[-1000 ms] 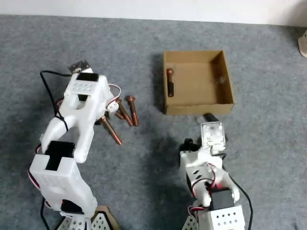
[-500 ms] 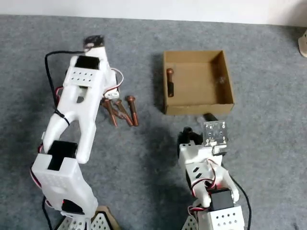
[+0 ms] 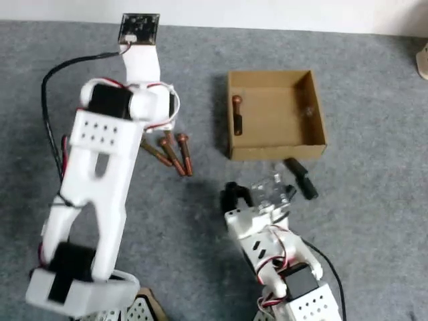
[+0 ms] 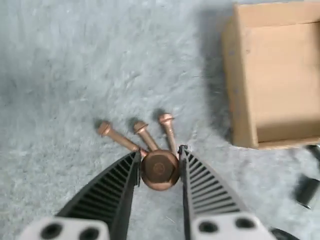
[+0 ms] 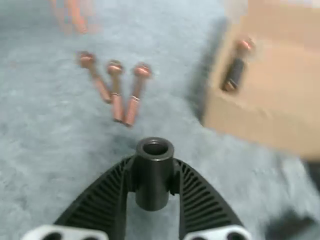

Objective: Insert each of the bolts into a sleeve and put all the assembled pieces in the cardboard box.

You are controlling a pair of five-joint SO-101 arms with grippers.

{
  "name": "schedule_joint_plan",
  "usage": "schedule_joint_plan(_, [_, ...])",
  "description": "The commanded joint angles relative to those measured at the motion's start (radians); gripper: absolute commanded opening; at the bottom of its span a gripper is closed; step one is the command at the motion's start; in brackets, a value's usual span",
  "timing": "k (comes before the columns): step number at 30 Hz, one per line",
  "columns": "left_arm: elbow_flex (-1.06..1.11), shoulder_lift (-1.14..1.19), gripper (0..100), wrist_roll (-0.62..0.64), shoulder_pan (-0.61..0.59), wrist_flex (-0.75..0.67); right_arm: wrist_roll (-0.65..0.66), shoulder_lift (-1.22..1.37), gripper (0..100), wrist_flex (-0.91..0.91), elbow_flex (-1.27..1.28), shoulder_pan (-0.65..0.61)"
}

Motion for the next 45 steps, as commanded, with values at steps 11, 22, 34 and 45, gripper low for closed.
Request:
schedule_joint_plan(11, [0.064,-0.329,0,-0.011,0.252,-0.072,0.072,-0.012,0.4,-0.163,0.111,-0.025])
schedule_joint_plan(22, [0.062,-0.338,0,-0.015,0.297,-0.14,0.009,-0.002,0.4,-0.341,0.111,-0.007])
schedule_joint_plan(34, [0.016,-0.338,0,-0.015,0.404,0.009,0.008,-0.002,0.4,-0.277,0.11,-0.005])
schedule_joint_plan(45, [0.002,-0.338,0,-0.057,0.401,0.034,0.008,-0.002,0.4,-0.254,0.108,-0.005])
